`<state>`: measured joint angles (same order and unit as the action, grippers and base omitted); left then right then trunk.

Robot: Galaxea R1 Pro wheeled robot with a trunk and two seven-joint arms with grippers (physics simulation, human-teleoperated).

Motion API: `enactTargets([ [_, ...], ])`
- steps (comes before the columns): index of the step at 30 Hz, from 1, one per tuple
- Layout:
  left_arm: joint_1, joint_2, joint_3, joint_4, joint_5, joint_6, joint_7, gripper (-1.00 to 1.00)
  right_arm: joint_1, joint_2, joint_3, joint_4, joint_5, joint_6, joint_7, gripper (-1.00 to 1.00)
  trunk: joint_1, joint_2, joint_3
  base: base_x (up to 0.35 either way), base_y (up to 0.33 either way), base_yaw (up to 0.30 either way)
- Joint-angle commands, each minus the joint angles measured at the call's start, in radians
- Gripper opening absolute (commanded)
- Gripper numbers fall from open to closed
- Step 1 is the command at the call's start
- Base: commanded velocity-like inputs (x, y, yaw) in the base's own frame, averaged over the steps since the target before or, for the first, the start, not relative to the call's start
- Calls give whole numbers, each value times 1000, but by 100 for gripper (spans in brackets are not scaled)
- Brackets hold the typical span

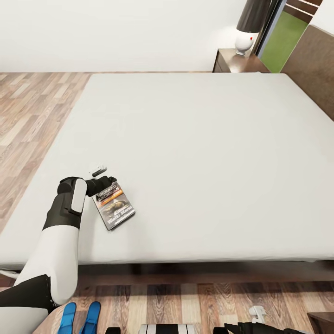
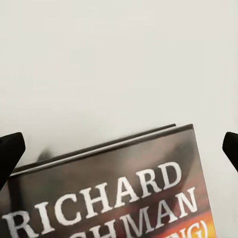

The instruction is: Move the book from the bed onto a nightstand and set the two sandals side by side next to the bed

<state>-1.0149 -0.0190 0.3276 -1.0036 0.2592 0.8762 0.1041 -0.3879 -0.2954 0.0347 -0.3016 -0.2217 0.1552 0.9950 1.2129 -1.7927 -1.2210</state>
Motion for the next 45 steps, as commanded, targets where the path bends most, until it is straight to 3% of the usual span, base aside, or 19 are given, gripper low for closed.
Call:
enactTargets([
  [1, -1, -1, 2, -1, 11, 4, 9, 100, 0, -1, 4, -1, -10, 10, 2, 100, 0, 0, -1, -3, 0, 0],
  [45, -1, -1, 2, 0, 12, 4, 9, 100, 0, -1, 3, -2, -10, 12, 4, 100, 0, 0, -1, -30, 0, 1],
])
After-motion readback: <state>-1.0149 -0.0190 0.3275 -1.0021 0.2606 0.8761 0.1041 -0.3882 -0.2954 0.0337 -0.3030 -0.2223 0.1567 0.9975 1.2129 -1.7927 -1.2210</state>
